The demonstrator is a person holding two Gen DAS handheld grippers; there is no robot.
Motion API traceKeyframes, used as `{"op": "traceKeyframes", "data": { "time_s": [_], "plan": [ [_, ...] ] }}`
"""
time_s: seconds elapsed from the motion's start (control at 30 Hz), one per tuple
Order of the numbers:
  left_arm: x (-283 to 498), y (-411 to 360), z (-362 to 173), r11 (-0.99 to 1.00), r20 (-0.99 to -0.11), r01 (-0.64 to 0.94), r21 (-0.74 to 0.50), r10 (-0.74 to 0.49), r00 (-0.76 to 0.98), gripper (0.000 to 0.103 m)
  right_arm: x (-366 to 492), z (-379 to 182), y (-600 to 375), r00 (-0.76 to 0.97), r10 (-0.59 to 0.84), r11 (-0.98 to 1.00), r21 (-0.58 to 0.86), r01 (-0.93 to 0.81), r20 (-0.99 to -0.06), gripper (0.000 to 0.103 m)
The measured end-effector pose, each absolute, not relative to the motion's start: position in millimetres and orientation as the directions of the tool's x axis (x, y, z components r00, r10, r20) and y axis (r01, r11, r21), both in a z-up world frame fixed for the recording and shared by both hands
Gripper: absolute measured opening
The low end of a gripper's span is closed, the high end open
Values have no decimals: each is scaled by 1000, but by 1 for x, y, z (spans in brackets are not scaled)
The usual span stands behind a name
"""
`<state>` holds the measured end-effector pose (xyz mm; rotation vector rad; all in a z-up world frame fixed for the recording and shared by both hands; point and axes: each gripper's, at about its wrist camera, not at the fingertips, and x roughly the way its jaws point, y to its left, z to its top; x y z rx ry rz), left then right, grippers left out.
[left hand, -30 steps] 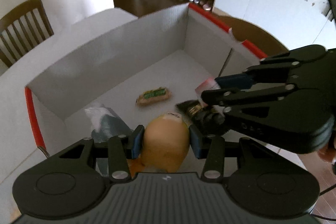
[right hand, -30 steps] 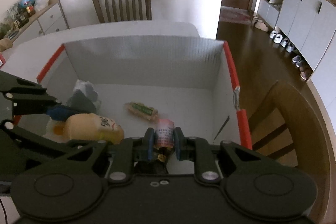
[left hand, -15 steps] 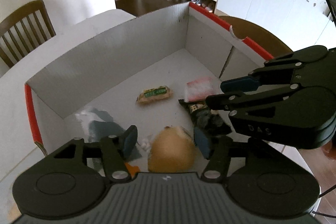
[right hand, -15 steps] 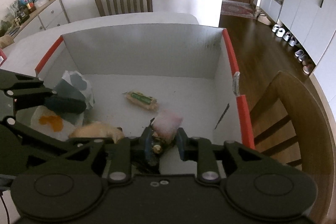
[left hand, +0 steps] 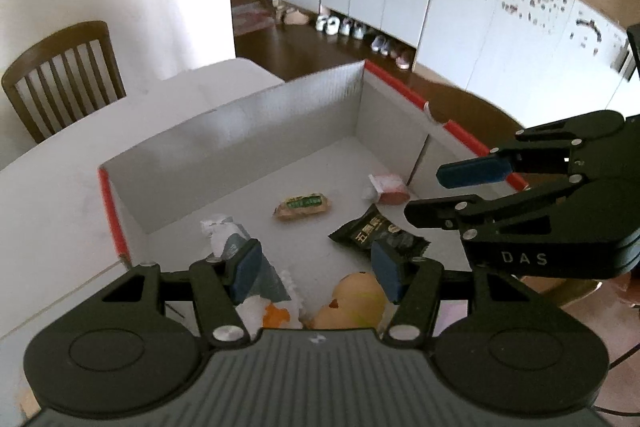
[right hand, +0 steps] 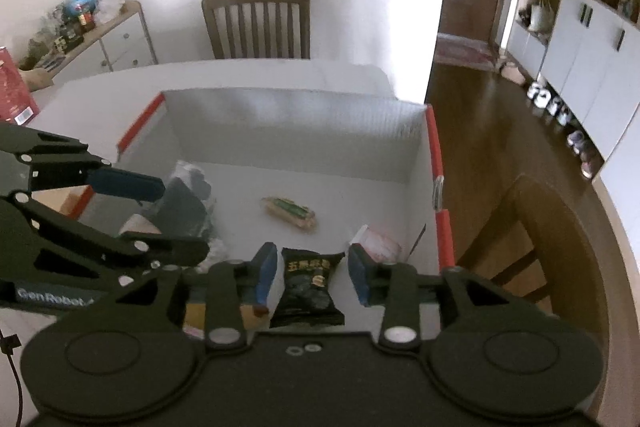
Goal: Organize objects
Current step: 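Open both tools to drop the bun and pink tube inside the box, then withdraw both open tools from the box back over the pile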
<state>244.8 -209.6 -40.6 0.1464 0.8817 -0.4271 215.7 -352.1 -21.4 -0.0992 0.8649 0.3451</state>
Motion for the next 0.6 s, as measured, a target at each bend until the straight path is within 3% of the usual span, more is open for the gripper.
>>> {"op": "traceKeyframes", "data": {
  "time_s": [0.3, 0.37, 0.43, 0.6],
  "plan": [
    [208, -185, -15, 907, -705, 413, -88, -349, 617, 59, 189, 4, -337, 638, 281, 927, 31, -374, -717, 57],
    [200, -177, -11, 908, -698, 410, -88, -350, 624, 59, 184, 8, -330, 642, 290, 923, 32, -382, -710, 59],
    [193, -167, -7, 910, -690, 405, -86, -348, 635, 66, 179, 11, -322, 644, 296, 920, 28, -392, -705, 61],
    [178, -134, -1, 914, -677, 393, -96, -350, 648, 67, 166, 16, -296, 647, 311, 913, 30, -407, -696, 65]
  ]
}}
